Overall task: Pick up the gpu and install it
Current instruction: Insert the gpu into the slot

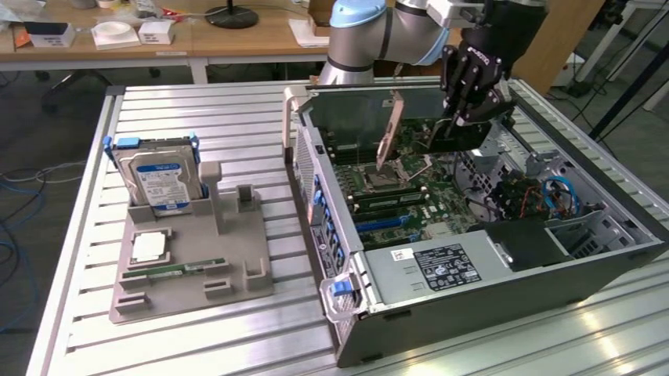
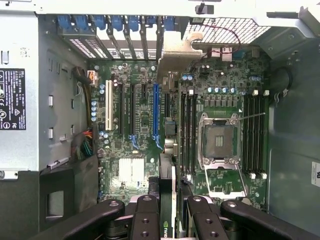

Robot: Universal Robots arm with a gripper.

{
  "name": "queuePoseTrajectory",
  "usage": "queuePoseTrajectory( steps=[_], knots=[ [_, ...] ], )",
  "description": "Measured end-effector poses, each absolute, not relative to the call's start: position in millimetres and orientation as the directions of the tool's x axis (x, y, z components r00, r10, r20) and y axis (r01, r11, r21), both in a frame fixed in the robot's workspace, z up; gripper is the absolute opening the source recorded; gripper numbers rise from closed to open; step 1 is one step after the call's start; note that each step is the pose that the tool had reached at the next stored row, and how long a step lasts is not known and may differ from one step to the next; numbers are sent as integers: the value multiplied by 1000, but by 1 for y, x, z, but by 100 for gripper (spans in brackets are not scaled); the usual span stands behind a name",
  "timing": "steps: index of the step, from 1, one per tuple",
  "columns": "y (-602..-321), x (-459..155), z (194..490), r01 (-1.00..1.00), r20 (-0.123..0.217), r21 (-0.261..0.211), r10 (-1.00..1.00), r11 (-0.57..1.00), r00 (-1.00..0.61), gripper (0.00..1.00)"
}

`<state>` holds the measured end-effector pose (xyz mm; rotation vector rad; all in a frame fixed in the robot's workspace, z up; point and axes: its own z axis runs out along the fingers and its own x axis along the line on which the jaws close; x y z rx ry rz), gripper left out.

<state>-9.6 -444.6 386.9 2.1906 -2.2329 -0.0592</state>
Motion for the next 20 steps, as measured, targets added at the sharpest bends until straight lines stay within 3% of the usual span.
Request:
queuePoseTrajectory(
  steps=[20],
  knots=[
    [-445, -10, 371, -999, -17, 33, -1000, 19, -19, 26]
  ],
)
